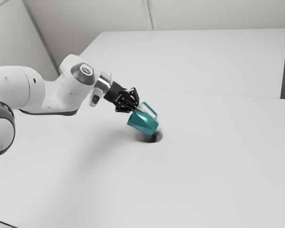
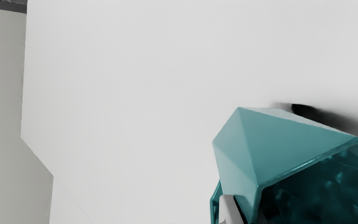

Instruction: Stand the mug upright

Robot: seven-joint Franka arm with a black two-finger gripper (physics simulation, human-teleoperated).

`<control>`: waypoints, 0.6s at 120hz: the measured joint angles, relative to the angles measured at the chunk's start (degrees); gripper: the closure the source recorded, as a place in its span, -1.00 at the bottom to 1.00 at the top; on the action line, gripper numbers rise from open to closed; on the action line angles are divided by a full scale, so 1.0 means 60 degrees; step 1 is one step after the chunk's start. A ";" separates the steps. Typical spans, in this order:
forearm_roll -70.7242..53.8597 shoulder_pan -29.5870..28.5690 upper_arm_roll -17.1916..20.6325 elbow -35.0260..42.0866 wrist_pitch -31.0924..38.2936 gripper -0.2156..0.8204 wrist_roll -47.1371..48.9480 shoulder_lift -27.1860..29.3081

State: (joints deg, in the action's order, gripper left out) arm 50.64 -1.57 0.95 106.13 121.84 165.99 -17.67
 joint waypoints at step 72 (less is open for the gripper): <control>-1.0729 0.1579 0.0336 0.3195 0.0303 0.93 0.0000 0.3367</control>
State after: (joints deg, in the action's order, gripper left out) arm -13.74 7.90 2.96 125.30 123.66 165.99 2.53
